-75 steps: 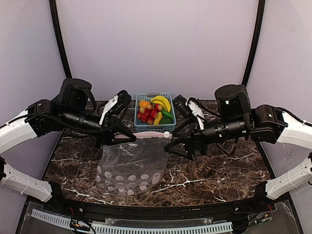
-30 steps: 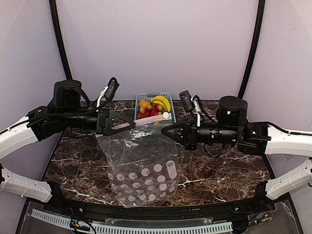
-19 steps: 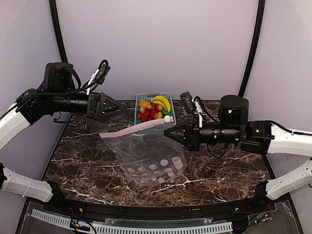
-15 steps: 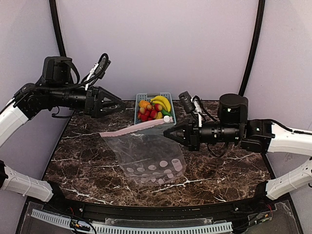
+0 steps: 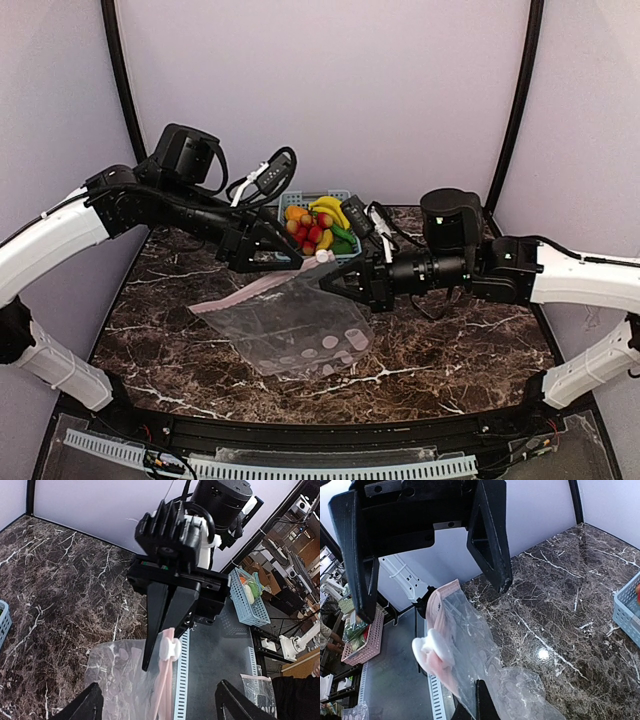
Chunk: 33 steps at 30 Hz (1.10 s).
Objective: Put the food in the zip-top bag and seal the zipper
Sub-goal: Hold the zipper from the zipper food storage bag.
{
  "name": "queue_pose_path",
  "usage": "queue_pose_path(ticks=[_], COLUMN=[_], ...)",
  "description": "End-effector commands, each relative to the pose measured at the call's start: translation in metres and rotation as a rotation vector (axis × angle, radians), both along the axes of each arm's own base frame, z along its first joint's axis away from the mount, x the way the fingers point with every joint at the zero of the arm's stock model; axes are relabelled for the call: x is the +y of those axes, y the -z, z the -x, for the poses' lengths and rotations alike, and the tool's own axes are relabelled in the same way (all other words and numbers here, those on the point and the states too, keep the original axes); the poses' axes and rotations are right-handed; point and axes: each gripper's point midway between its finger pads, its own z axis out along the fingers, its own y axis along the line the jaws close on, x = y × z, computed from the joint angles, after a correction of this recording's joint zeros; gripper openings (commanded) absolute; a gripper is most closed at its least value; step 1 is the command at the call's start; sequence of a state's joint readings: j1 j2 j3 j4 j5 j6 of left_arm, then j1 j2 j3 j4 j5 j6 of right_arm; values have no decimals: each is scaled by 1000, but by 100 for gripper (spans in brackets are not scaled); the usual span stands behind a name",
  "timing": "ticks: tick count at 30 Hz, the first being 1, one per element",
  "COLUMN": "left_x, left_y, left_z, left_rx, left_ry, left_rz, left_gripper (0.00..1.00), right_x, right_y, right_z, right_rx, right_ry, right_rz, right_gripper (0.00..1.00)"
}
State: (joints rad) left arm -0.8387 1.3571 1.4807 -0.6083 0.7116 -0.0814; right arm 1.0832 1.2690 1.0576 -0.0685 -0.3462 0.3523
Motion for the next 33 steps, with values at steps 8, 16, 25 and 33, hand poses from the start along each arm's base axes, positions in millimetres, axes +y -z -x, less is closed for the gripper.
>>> queue_pose_path(ticks=[8, 16, 25, 33], left_x=[-12, -20, -28, -29], left_y=[-27, -24, -12, -10], left_z=[15, 13, 13, 11], left_rx=[-72, -80, -68, -77], left_ry=[76, 77, 85, 73], left_rz=[92, 89, 64, 63], left_gripper=[71, 54, 41, 22], right_x=[8, 10, 11, 11], right_y=[-10, -9, -9, -7], right_z=[-1, -1, -1, -1], right_rx=[-2, 2, 3, 4], right_ry=[-26, -30, -34, -35], right_rz=[-13, -11, -10, -6], right_gripper=[0, 0, 0, 0])
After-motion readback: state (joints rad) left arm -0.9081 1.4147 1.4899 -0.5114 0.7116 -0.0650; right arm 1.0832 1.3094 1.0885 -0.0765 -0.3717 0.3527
